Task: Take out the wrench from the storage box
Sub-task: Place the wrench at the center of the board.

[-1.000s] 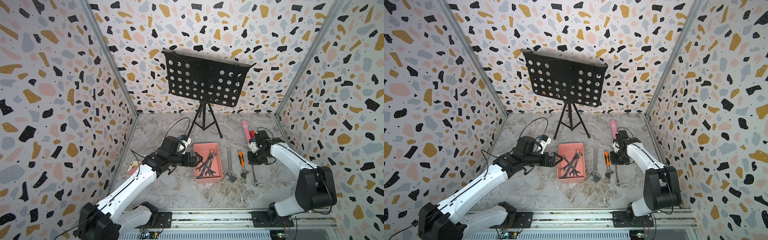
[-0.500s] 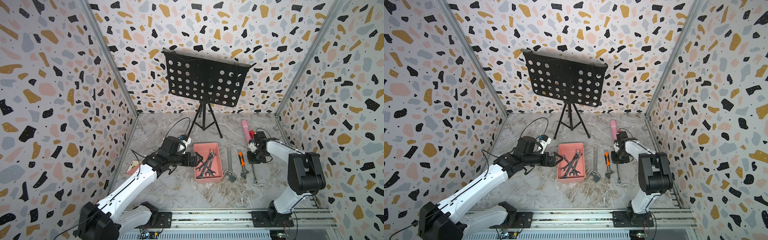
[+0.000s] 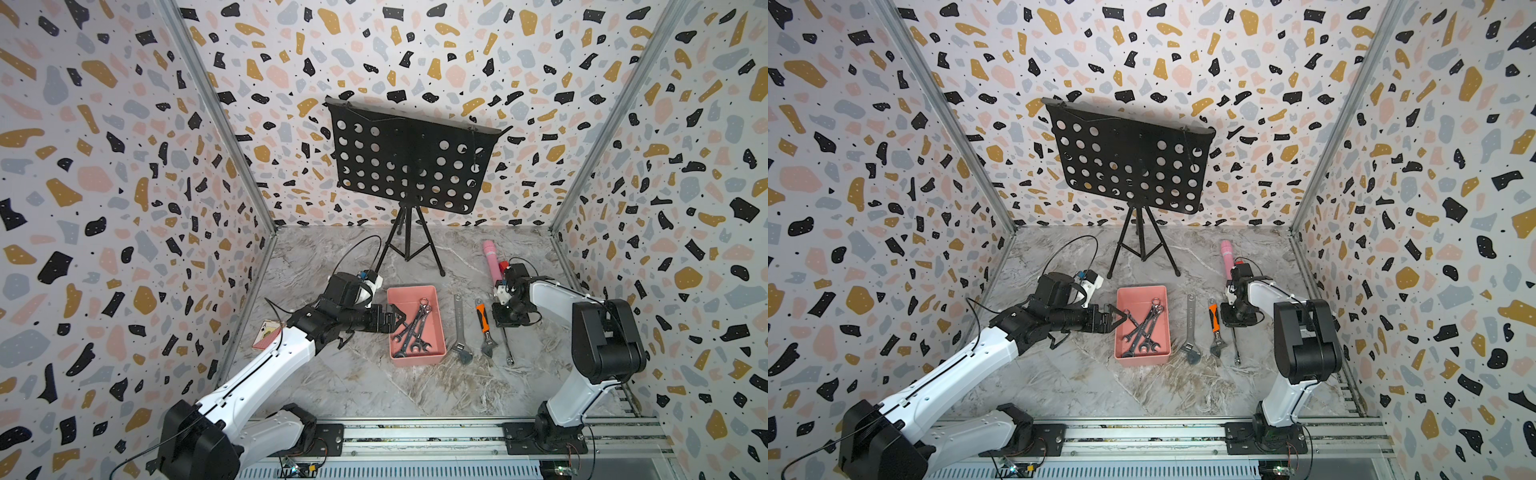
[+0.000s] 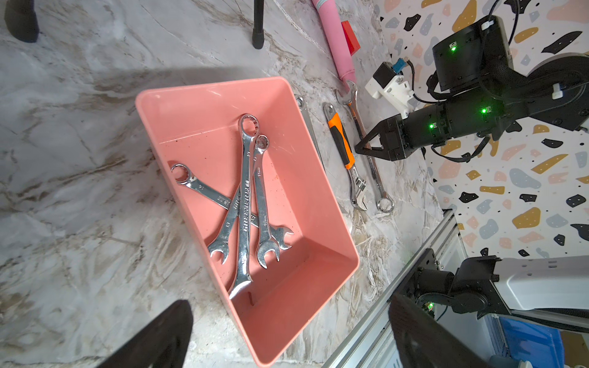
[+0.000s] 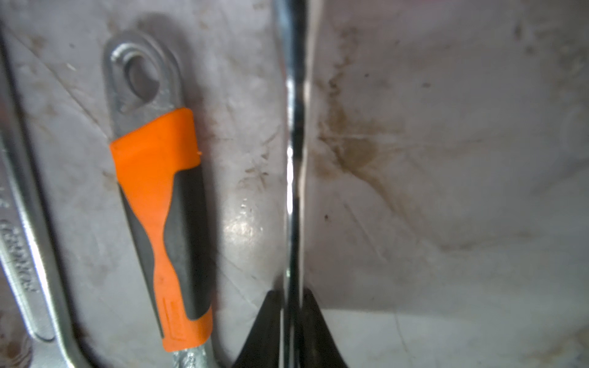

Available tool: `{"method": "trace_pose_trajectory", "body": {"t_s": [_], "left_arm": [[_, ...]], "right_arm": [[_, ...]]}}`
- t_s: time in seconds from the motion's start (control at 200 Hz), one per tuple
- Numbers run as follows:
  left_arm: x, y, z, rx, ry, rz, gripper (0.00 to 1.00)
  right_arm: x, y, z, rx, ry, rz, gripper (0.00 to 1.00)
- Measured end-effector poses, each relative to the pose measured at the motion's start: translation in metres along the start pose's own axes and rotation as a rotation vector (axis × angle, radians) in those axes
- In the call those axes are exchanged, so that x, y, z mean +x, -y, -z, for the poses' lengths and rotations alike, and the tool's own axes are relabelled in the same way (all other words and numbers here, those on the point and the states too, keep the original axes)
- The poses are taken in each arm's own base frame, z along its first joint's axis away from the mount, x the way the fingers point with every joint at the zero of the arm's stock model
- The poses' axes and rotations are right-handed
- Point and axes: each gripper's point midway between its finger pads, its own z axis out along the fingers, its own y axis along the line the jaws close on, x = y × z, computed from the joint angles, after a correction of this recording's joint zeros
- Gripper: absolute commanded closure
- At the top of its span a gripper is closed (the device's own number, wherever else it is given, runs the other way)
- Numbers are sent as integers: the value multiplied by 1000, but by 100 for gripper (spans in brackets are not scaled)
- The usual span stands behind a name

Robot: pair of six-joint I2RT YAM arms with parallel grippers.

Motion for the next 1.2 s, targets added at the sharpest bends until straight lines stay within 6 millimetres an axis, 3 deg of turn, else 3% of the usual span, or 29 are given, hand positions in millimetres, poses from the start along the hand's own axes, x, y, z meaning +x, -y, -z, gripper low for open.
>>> {"method": "trace_pose_trajectory", "body": {"t_s": [0.265,0.621,0.731,0.856,0.966,1.066,1.201], "left_arm": [[1,-2,-2,-4,-8,-1,0],[1,-2,-2,-4,-7,-5,0],[0,-1,-2,-5,-6,-10,0],[-3,-1,0,-13,0,-22,0],[-4,-2,1,-27,-2,-38,0],[-7,-3,4,-36,1,-47,0],[-8,-9,8,-56,4,-46,0]], "right_arm": [[-5,4,0,24,18,3,69],[-7,11,3,66,19,2,68],[-12,9,18,66,48,-2,65],[-26,-2,52,42,150,-14,62],[-35,-32,87,-14,251,4,58],[-38,-80,115,-95,323,31,57],[-26,-148,132,-191,349,44,55]]}}
